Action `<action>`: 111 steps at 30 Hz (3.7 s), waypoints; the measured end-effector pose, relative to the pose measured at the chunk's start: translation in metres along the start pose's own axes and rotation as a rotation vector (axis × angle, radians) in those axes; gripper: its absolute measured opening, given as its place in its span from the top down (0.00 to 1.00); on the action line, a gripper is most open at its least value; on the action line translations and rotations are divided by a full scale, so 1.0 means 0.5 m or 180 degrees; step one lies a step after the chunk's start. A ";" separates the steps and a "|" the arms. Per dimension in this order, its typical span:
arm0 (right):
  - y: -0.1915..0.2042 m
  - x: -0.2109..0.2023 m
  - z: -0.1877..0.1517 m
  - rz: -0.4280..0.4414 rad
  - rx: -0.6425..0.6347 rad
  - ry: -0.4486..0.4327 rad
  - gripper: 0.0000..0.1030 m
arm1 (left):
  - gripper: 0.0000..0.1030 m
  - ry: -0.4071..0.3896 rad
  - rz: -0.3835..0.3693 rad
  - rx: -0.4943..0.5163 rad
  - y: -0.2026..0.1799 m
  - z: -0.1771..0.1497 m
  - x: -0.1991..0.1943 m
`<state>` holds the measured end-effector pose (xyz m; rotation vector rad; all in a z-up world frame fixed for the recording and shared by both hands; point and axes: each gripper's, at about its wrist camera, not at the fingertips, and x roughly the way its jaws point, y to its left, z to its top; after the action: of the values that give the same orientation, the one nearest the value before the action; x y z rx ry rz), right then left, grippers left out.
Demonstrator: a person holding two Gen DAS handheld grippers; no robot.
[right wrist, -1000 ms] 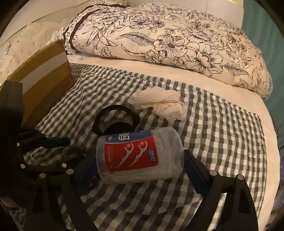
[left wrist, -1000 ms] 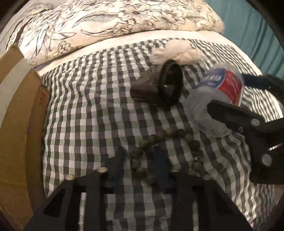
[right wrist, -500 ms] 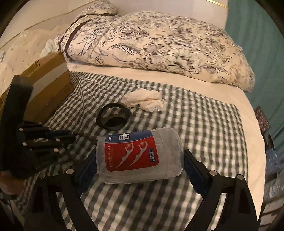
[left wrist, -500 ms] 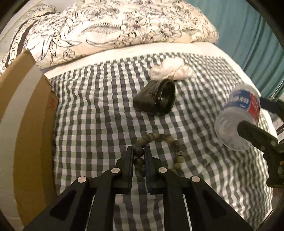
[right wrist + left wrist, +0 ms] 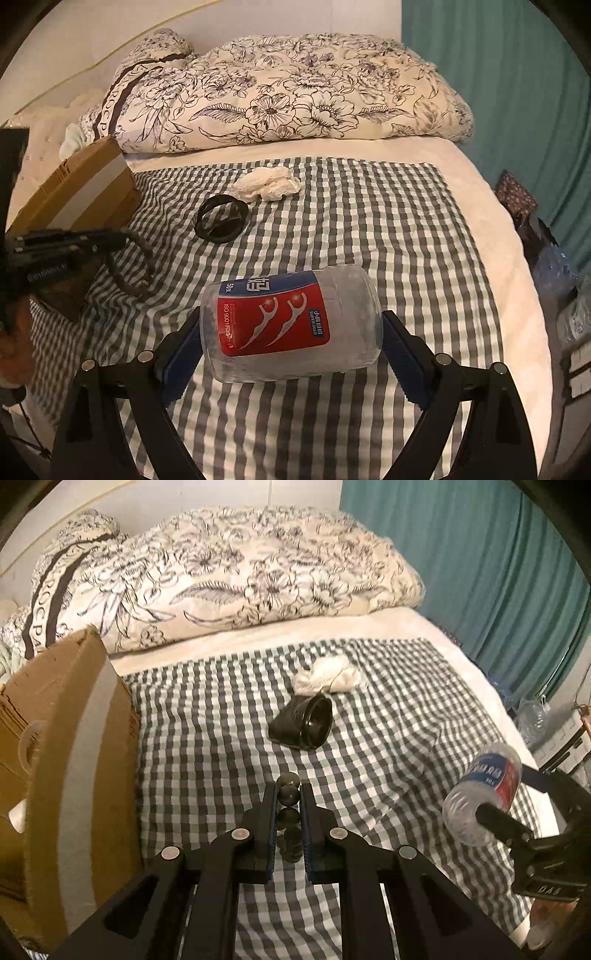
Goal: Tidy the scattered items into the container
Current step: 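Grasp the black bead string with the left tool while the right tool grasps the water bottle, then lift and carry the bead string and water bottle over the box, then lower both items into the box and open both tools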
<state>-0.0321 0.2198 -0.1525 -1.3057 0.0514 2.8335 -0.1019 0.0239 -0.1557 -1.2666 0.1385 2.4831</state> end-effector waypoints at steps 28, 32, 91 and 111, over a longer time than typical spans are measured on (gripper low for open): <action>0.204 -0.228 0.073 -0.0093 -0.0020 -0.0823 0.13 | 0.89 -0.0677 0.0042 0.0019 0.141 0.042 -0.281; 0.247 -0.252 0.112 -0.0001 -0.0073 -0.0964 0.13 | 0.89 -0.0780 0.0117 -0.0086 0.185 0.055 -0.315; 0.712 0.058 0.189 0.0889 -0.1229 -0.0087 0.12 | 0.89 0.0121 0.0786 -0.0980 0.563 -0.047 -0.180; 0.708 0.025 0.189 0.0943 -0.1170 -0.0279 0.12 | 0.72 0.0008 0.0795 -0.1037 0.548 -0.034 -0.224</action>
<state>-0.1239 -0.1304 -0.0932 -1.3242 -0.3192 3.2683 -0.1241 -0.2657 -0.0956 -1.4571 -0.1209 2.8037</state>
